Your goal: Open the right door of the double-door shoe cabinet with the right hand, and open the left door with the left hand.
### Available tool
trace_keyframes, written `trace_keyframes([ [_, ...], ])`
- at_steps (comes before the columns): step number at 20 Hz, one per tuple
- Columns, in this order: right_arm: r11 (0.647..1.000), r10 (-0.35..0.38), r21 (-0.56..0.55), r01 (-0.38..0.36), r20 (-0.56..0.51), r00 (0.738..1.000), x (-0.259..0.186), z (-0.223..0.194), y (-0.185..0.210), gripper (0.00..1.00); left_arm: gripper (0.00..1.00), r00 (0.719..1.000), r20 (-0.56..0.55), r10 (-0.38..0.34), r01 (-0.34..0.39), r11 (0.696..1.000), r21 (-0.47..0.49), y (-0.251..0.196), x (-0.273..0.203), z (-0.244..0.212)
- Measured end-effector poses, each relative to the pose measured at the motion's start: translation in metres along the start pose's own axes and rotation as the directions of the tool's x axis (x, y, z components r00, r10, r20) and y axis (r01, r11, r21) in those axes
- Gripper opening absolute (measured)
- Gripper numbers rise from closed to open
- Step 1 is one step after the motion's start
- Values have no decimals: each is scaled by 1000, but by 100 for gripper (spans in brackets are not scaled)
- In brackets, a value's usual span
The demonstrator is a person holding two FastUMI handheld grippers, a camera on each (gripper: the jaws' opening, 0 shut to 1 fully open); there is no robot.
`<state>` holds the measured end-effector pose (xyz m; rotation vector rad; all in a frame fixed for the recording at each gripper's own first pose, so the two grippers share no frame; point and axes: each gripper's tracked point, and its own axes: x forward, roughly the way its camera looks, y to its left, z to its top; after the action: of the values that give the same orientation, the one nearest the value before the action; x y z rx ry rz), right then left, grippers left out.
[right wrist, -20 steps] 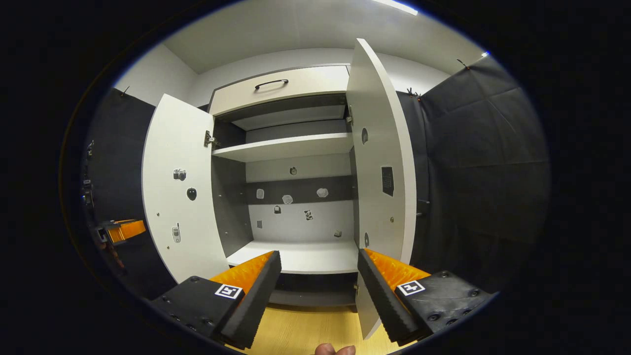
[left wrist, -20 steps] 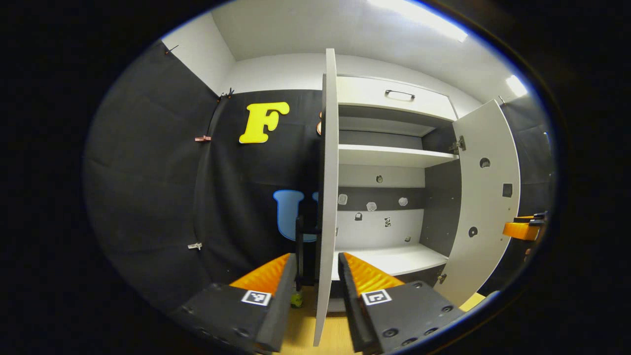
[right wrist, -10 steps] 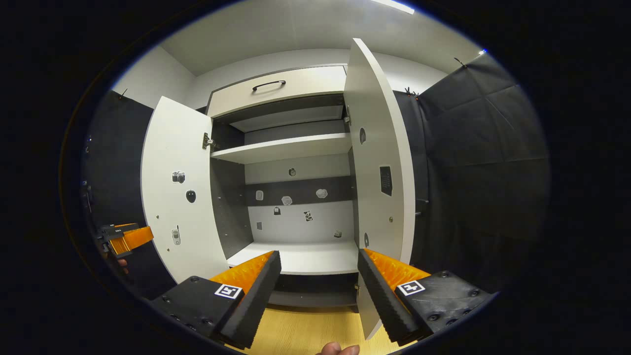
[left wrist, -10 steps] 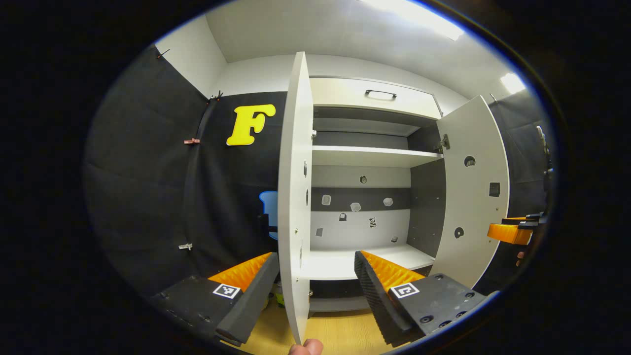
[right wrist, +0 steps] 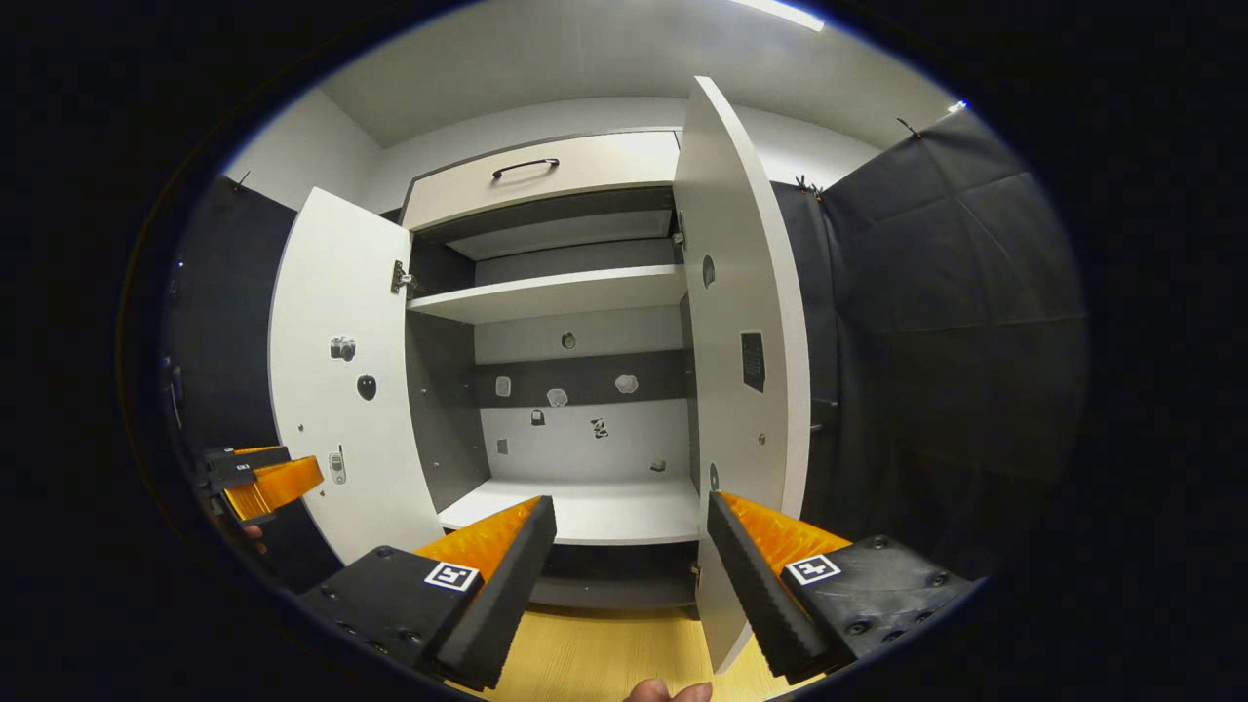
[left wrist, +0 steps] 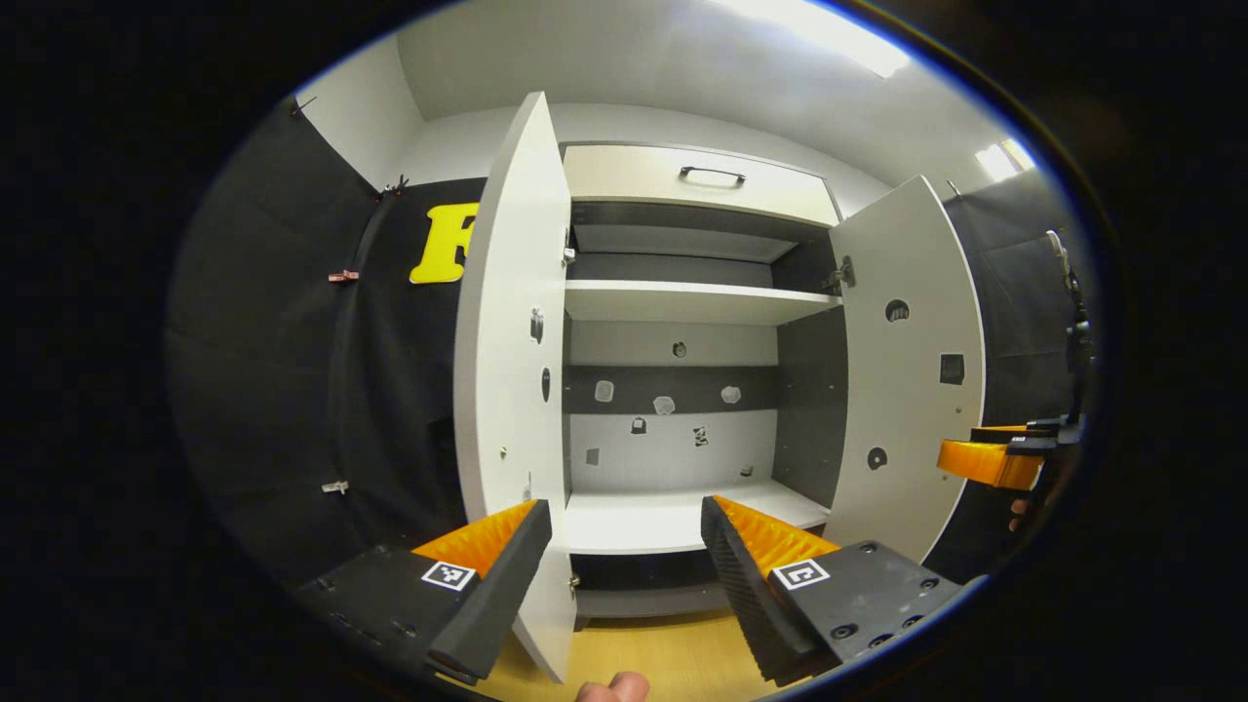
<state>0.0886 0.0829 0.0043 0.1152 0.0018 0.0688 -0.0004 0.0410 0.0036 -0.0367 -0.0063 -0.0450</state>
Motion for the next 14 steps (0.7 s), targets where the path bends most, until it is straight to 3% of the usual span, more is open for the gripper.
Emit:
trace_keyframes([
  [14,1000,21,1,-21,-2,1000,-2,-1,5,98,95,999,0,-38,38,999,18,-24,5,-2],
])
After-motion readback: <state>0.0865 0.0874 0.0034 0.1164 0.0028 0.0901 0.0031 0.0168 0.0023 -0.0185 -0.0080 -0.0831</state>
